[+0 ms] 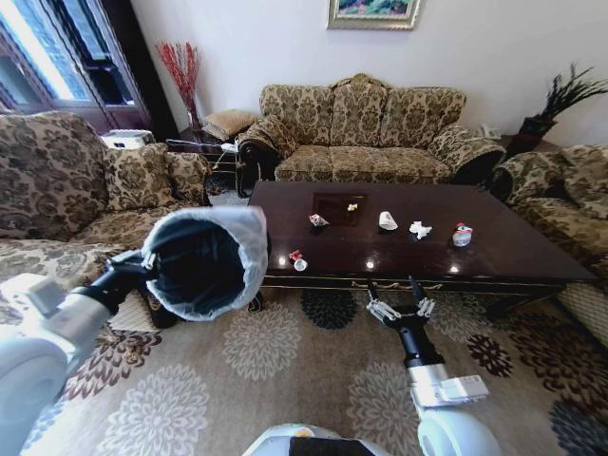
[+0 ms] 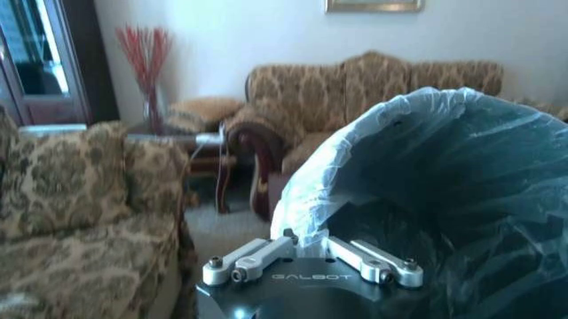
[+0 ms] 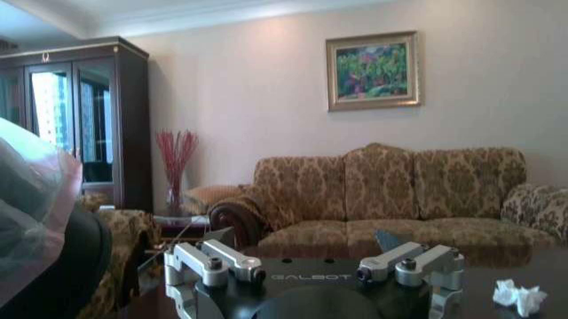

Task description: Move to the front of the table and place the trash on the table into the trash bin.

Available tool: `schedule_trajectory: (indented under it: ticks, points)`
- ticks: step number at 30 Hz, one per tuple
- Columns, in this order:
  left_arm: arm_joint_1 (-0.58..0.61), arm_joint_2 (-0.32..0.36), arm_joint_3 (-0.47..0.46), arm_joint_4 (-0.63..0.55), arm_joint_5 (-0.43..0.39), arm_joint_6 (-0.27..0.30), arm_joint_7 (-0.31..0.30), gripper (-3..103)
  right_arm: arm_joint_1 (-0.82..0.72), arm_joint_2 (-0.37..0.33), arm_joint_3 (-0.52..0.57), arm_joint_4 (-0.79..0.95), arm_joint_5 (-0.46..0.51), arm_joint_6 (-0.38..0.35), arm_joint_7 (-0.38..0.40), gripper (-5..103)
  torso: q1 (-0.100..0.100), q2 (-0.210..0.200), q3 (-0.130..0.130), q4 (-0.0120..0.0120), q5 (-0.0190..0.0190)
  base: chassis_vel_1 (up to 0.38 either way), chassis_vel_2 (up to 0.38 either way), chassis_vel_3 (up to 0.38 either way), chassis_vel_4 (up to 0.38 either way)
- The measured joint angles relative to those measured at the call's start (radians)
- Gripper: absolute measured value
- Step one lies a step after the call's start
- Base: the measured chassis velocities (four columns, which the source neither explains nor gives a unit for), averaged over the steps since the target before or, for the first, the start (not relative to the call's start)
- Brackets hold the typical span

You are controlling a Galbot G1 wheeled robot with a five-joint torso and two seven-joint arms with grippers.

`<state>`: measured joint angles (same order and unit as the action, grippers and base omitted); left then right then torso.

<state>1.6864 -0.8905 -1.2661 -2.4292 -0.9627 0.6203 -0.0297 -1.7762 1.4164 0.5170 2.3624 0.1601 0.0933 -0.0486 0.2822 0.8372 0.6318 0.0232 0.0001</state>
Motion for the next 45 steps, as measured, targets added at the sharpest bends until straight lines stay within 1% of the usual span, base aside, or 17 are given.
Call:
schedule_trajectory:
  ticks: [5, 8, 11, 12, 15, 17, 19, 21, 23, 24, 31, 41, 45]
  points:
    - [0.011, 0.025, 0.024, 0.058, 0.003, 0.028, 0.001, 0, 0.000, -0.020, 0.017, 0.005, 0.024, -0.035, -0.008, 100, 0.000, 0.000, 0.000, 0.0001, -0.0001, 0.000, 0.000, 0.000, 0.000]
    - [-0.003, 0.030, 0.042, 0.106, 0.010, 0.045, -0.004, 0, 0.025, -0.053, 0.051, 0.019, 0.087, -0.087, -0.010, 100, 0.000, 0.000, 0.000, 0.0003, -0.0001, 0.000, 0.000, 0.000, 0.000]
    - [-0.011, 0.028, 0.045, 0.121, 0.014, 0.047, -0.004, 0, 0.037, -0.072, 0.064, 0.022, 0.121, -0.106, -0.006, 100, 0.000, 0.000, 0.000, 0.0002, -0.0003, 0.000, 0.000, 0.000, 0.000]
    - [-0.022, 0.028, 0.045, 0.136, 0.018, 0.049, -0.007, 0, 0.044, -0.089, 0.072, 0.023, 0.148, -0.114, -0.004, 100, 0.000, 0.000, 0.000, 0.0005, -0.0002, 0.000, 0.000, 0.000, 0.000]
    - [-0.033, 0.030, 0.042, 0.151, 0.023, 0.048, -0.012, 0, 0.047, -0.096, 0.072, 0.024, 0.157, -0.109, -0.011, 100, 0.000, 0.000, 0.000, 0.0004, -0.0001, 0.000, 0.000, 0.000, 0.000]
    - [-0.041, 0.033, 0.030, 0.157, 0.028, 0.040, -0.014, 0, 0.042, -0.085, 0.051, 0.024, 0.153, -0.087, -0.020, 100, 0.000, 0.000, 0.000, 0.0000, -0.0001, 0.000, 0.000, 0.000, 0.000]
    - [-0.041, 0.031, 0.028, 0.155, 0.030, 0.038, -0.014, 0, 0.041, -0.080, 0.045, 0.024, 0.153, -0.084, -0.021, 100, 0.000, 0.000, 0.000, 0.0000, -0.0002, 0.000, 0.000, 0.000, 0.000]
    - [-0.035, 0.022, 0.020, 0.130, 0.041, 0.022, -0.009, 0, 0.041, -0.064, 0.033, 0.022, 0.151, -0.074, -0.047, 100, 0.000, 0.000, 0.000, 0.0005, -0.0001, 0.000, 0.000, 0.000, 0.000]
    - [-0.033, 0.016, 0.019, 0.117, 0.044, 0.017, -0.005, 0, 0.043, -0.060, 0.029, 0.021, 0.141, -0.068, -0.055, 100, 0.000, 0.000, 0.000, 0.0004, 0.0000, 0.000, 0.000, 0.000, 0.000]
    - [-0.033, 0.013, 0.019, 0.111, 0.046, 0.014, -0.002, 0, 0.043, -0.059, 0.026, 0.020, 0.137, -0.066, -0.057, 100, 0.000, 0.000, 0.000, 0.0000, 0.0001, 0.000, 0.000, 0.000, 0.000]
    - [-0.026, -0.002, 0.021, 0.086, 0.054, 0.002, 0.012, 0, 0.032, -0.050, 0.018, 0.020, 0.122, -0.053, -0.062, 100, 0.000, 0.000, 0.000, 0.0003, 0.0000, -0.007, 0.008, 0.008, -0.011]
    - [-0.023, -0.004, 0.023, 0.081, 0.055, -0.010, 0.020, 0, 0.030, -0.042, 0.011, 0.009, 0.114, -0.042, -0.067, 100, 0.000, 0.000, 0.000, 0.0001, -0.0001, -0.143, 0.158, 0.141, -0.144]
    - [-0.027, 0.004, 0.019, 0.081, 0.051, -0.012, 0.019, 0, 0.041, -0.044, -0.001, -0.009, 0.120, -0.043, -0.067, 100, 0.000, 0.000, 0.000, 0.0005, 0.0000, -0.250, 0.286, 0.255, -0.266]
